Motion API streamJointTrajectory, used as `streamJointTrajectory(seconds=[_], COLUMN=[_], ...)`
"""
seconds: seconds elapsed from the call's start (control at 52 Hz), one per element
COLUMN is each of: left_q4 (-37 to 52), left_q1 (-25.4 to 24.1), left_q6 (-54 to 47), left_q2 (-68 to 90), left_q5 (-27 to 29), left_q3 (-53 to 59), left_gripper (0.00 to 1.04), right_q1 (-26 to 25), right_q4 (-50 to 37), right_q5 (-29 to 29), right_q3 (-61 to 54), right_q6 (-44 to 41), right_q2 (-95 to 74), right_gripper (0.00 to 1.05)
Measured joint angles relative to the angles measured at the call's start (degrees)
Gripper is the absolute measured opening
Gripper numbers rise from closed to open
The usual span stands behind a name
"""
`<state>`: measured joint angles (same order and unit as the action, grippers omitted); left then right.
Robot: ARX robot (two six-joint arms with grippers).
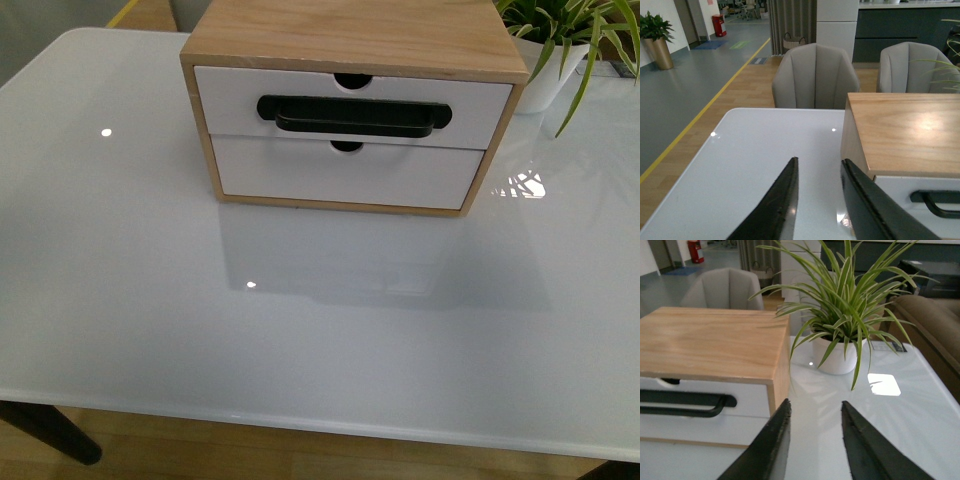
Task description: Close drawer sideways
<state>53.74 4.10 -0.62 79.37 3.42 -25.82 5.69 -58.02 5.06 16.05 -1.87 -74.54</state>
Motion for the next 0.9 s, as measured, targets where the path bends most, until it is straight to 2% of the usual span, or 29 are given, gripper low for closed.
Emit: streamJointTrajectory(seconds=[0.135,0.173,0.212,0.25,0.308,0.558,0.654,0.904], left_q4=[0.4,0.5,0.5,0.5,-0.1,-5.7,-3.4,-13.7], left_q1=[-1.4,-2.3,-3.1,-3.8,-3.9,-4.0,-4.0,-4.0], left_q6=[0.3,0.3,0.5,0.5,0.5,0.5,0.5,0.5], left_q2=[-4.5,-5.7,-7.5,-9.7,-12.7,-24.6,-25.6,-37.7], left_q5=[-1.0,-2.6,-3.4,-3.3,-3.4,-3.4,-3.4,-3.4], left_q3=[5.9,7.1,8.9,10.8,13.1,19.7,22.4,24.8], left_gripper=[0.02,0.02,0.02,0.02,0.02,0.02,0.02,0.02], right_q1=[-1.0,-1.4,-1.8,-4.1,-5.4,-5.6,-5.6,-5.6], right_q4=[1.1,1.6,2.4,3.0,0.8,11.4,14.8,25.4], right_q5=[-0.6,-0.7,-1.4,-4.5,-4.6,-5.1,-5.0,-5.1], right_q3=[-3.7,-4.7,-6.0,-7.7,-10.1,-14.3,-14.9,-15.0], right_q6=[0.9,0.8,1.1,1.1,1.2,1.2,1.2,1.2], right_q2=[4.6,6.2,8.2,10.3,11.1,25.1,29.3,41.2], right_gripper=[0.07,0.02,0.02,0.02,0.02,0.02,0.02,0.02])
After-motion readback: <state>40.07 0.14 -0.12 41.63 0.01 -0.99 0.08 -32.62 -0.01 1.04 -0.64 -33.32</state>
